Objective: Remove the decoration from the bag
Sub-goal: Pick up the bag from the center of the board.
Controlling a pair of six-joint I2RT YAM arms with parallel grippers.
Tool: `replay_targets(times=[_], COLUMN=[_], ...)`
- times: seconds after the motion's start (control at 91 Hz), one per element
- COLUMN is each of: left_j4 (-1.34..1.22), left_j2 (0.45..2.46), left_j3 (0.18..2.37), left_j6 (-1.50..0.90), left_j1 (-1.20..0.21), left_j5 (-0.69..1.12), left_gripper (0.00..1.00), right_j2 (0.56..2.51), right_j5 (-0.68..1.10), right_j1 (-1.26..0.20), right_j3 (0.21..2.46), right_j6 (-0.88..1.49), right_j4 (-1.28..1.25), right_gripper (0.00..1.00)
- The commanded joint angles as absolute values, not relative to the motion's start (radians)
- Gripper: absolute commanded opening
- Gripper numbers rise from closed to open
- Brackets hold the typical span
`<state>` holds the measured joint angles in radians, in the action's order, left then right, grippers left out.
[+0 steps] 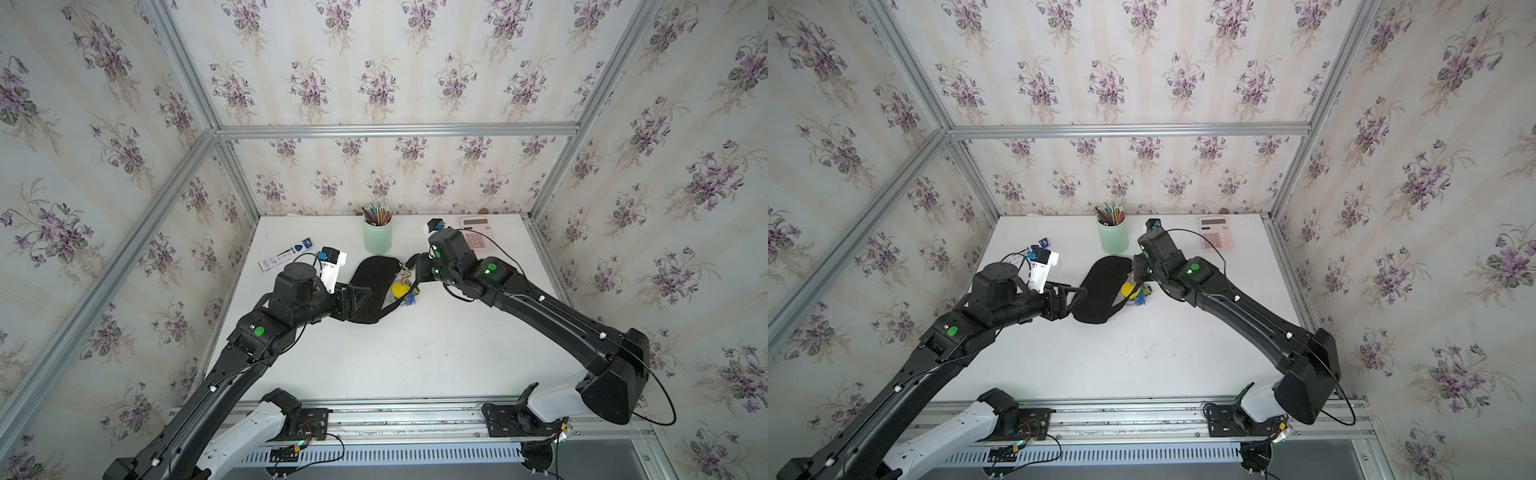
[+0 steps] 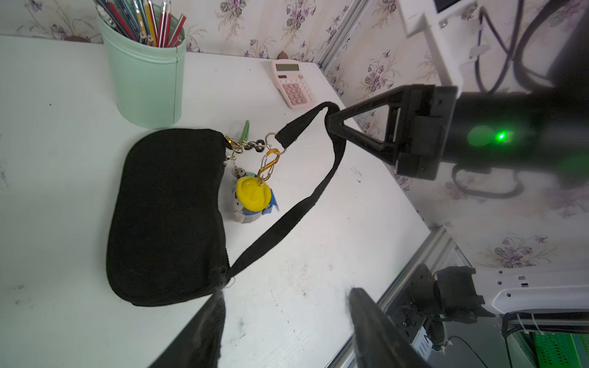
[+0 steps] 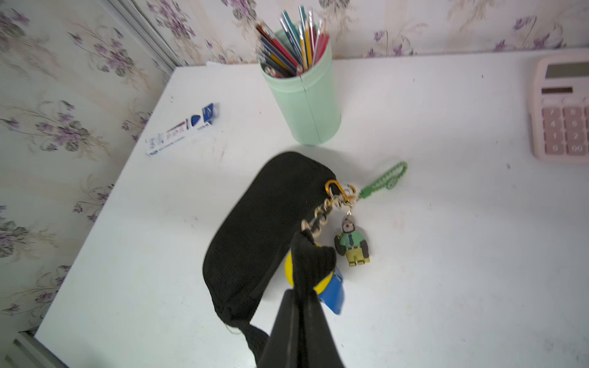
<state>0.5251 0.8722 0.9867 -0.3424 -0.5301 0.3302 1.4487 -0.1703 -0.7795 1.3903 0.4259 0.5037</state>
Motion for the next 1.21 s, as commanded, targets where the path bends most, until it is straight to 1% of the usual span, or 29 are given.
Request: replay_targets(times=[0.0, 0.176, 0.341, 0.495, 0.571, 0.681, 0.802, 0.857, 1.044, 1.088, 1.198], left_j4=[0.407, 0.288, 0.186, 0.109, 0.091, 0.087, 0.102, 0.119, 0.188, 0.195, 0.199], left_j2=[0.876, 0.921, 0.992, 1.062, 1.086, 1.12, 1.145, 1.155, 1.174, 1.181, 1.199], left_j3=[0.992, 1.026, 1.079, 1.131, 1.161, 1.198, 1.227, 1.239, 1.281, 1.29, 1.306], left_j6=[-0.311, -0.265, -0.205, -0.16, -0.132, -0.087, -0.028, -0.005, 0.057, 0.07, 0.087], left_j1=[-0.529, -0.529, -0.529, -0.529, -0.529, -0.529, -0.529, -0.53, -0.529, -0.529, -0.529], left_j5=[0.304, 0.296, 0.302, 0.352, 0.414, 0.494, 0.659, 0.703, 0.698, 0.693, 0.677], left_gripper=[0.62, 0.6, 0.59, 0.57, 0.56, 0.56, 0.57, 0.58, 0.56, 0.51, 0.47], right_j2=[1.433, 1.407, 1.396, 1.372, 1.358, 1.342, 1.34, 1.341, 1.336, 1.337, 1.336], right_j5=[-0.169, -0.146, -0.076, 0.033, 0.069, 0.147, 0.21, 0.232, 0.333, 0.344, 0.372], right_j1=[-0.78, -0.781, -0.781, -0.779, -0.775, -0.754, -0.734, -0.728, -0.723, -0.723, -0.723], right_j3=[1.456, 1.563, 1.666, 1.71, 1.71, 1.699, 1.691, 1.692, 1.693, 1.694, 1.691], right_j6=[0.305, 0.174, 0.056, -0.02, -0.046, -0.062, -0.073, -0.078, -0.091, -0.09, -0.087], right_j4=[0.546, 0.546, 0.537, 0.506, 0.491, 0.471, 0.465, 0.465, 0.451, 0.447, 0.445], right_gripper=[0.0, 0.0, 0.0, 0.0, 0.0, 0.0, 0.0, 0.0, 0.0, 0.0, 0.0])
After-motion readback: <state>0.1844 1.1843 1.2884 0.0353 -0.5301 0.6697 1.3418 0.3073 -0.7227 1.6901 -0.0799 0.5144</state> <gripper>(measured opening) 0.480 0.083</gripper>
